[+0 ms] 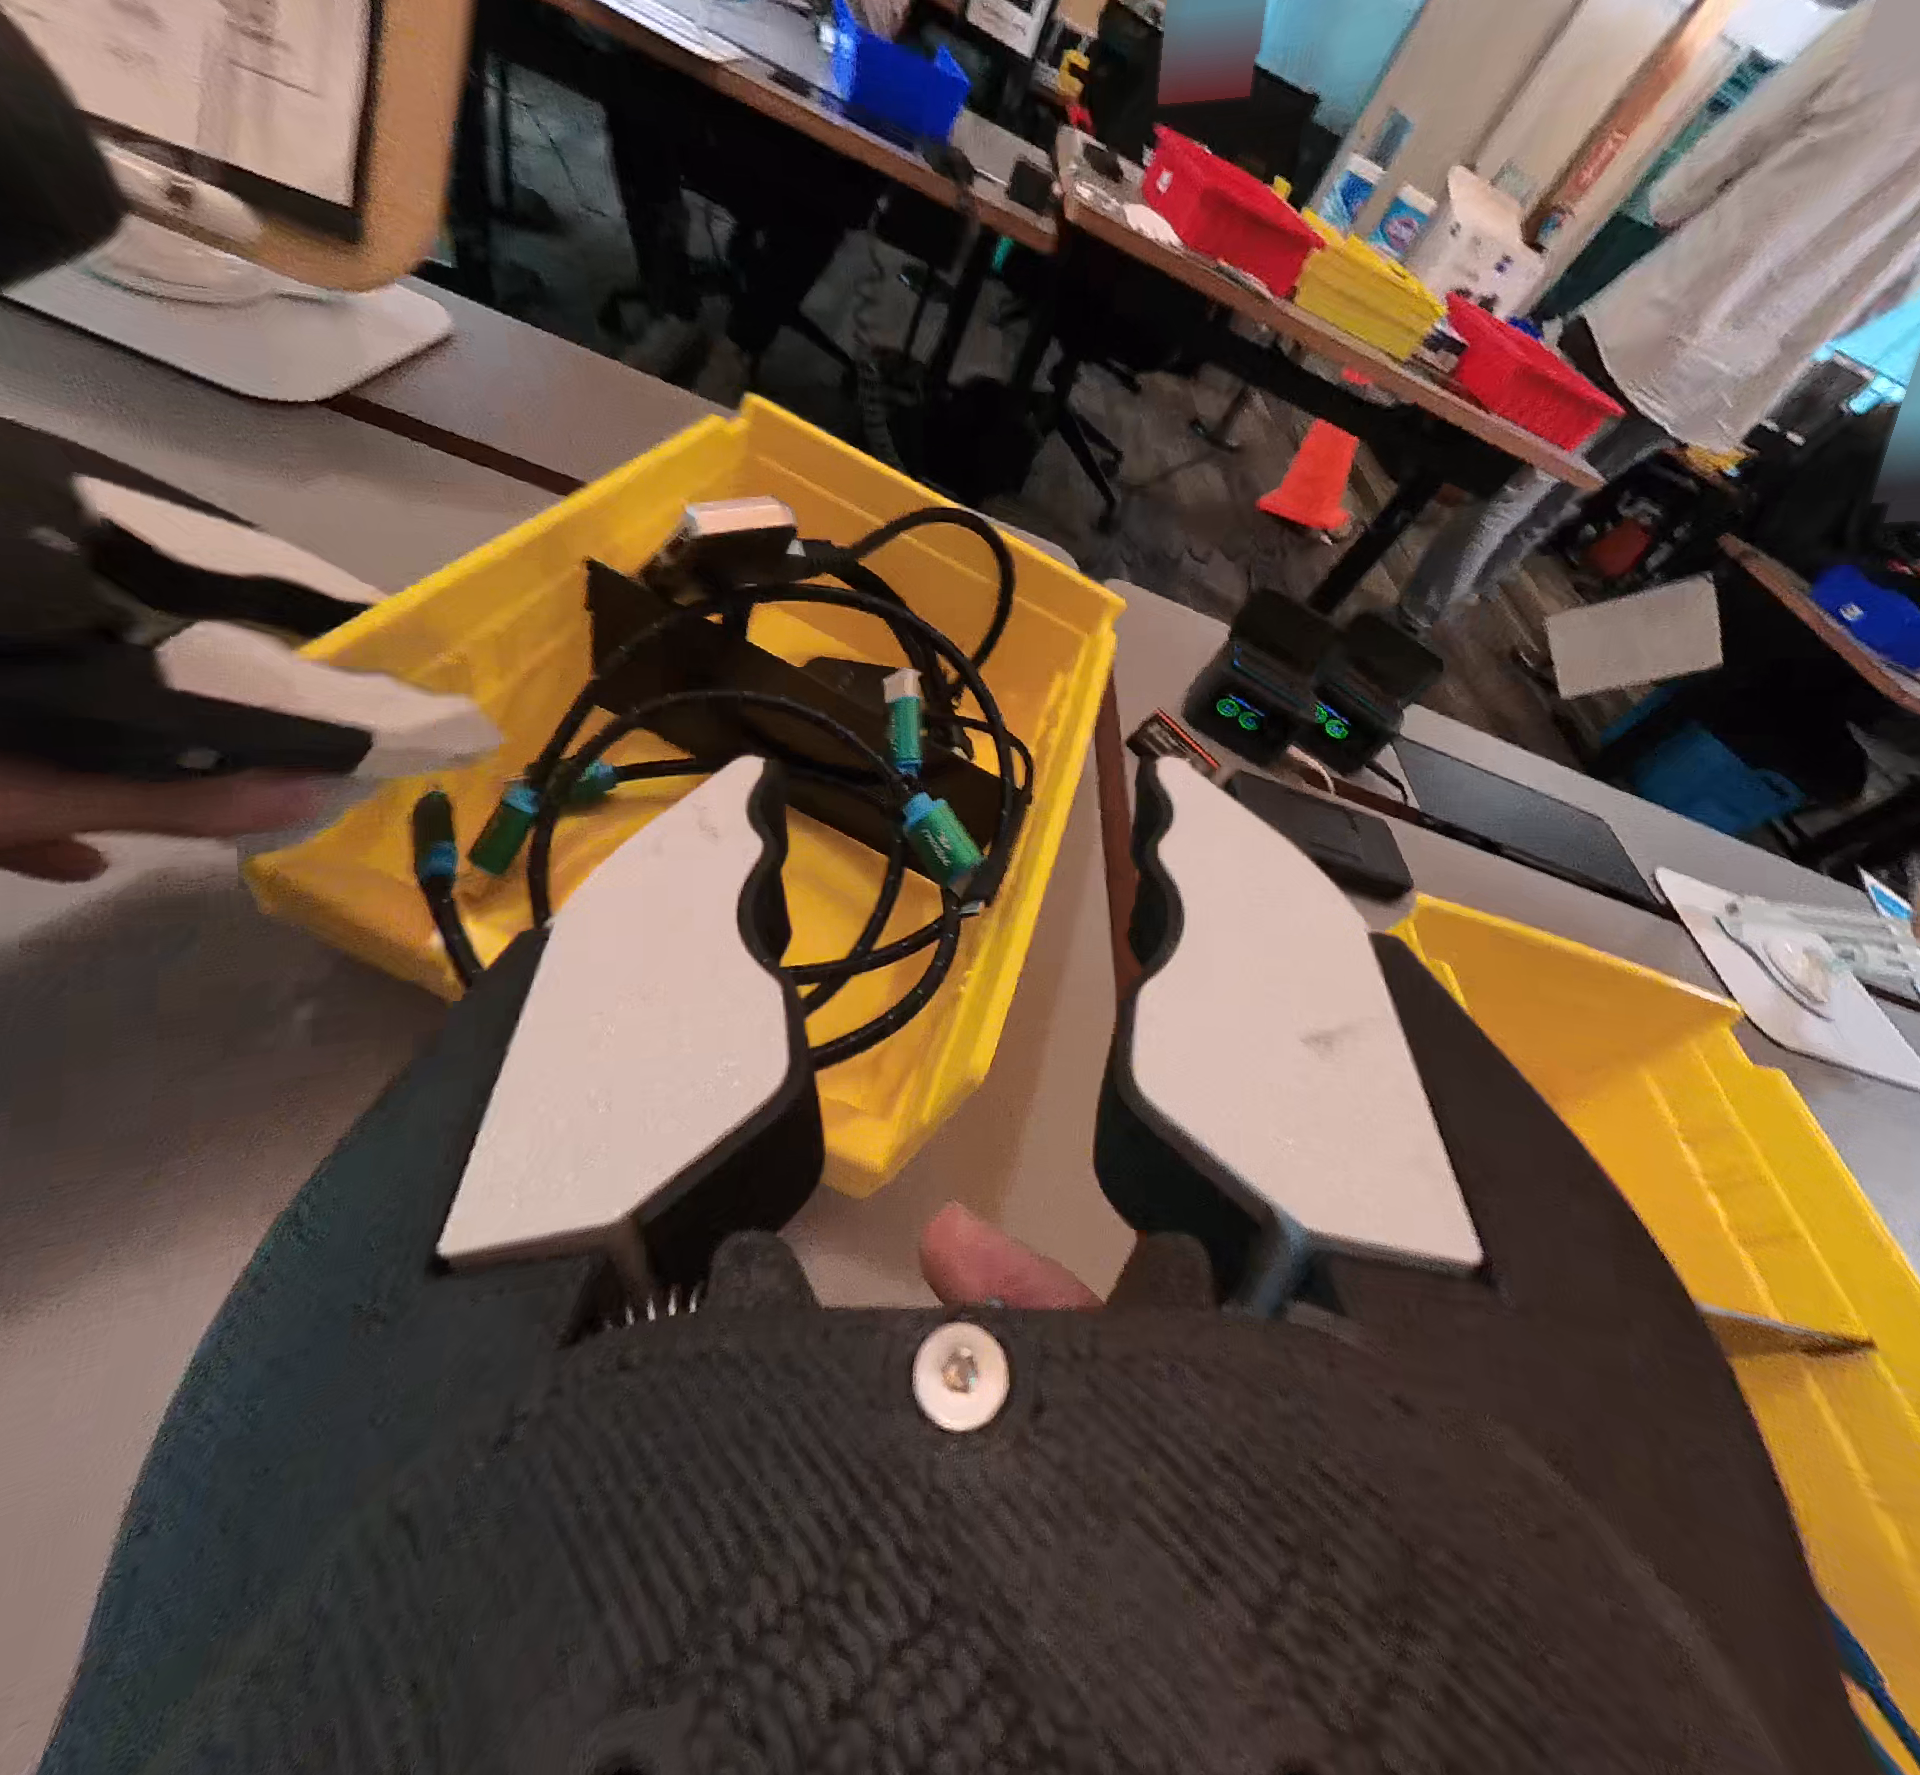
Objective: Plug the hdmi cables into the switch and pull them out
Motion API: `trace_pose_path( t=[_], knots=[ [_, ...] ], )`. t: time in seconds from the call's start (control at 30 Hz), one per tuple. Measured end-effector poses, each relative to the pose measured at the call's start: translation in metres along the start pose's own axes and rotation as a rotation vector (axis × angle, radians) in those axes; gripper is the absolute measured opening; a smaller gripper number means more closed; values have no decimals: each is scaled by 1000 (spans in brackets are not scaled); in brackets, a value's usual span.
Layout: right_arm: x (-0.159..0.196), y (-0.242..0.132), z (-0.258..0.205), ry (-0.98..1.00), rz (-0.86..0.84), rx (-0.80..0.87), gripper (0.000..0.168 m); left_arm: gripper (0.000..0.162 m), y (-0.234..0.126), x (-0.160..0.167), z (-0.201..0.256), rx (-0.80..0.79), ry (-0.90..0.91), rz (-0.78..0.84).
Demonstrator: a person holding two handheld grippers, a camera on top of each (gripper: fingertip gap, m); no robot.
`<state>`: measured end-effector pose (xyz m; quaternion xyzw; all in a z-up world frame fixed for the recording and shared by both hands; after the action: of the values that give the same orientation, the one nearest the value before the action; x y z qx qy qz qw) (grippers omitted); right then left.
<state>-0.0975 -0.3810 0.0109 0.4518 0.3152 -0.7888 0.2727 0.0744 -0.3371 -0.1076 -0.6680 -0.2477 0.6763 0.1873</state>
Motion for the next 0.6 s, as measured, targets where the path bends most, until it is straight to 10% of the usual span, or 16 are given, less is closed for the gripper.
trace_pose_path(
  t=[0.33,0.6],
  knots=[
    [-54,-16,-56,-89,207,-232,68,5,-115,83,-96,-20,75,111],
    [-174,-34,-253,-79,509,-678,78,4,-274,197,-159,-146,-58,188]
  ],
)
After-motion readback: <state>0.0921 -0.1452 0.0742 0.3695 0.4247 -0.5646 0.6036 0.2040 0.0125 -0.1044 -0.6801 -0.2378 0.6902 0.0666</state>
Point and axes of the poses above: each gripper's, where its closed fingertips meet, y out along the fingers, x out of its underside, z = x × y across the jaws, the point moved 4 cm from there along -y, back along the fingers, and after that the axes turned 1 degree about -y, right-handed, at the moved point
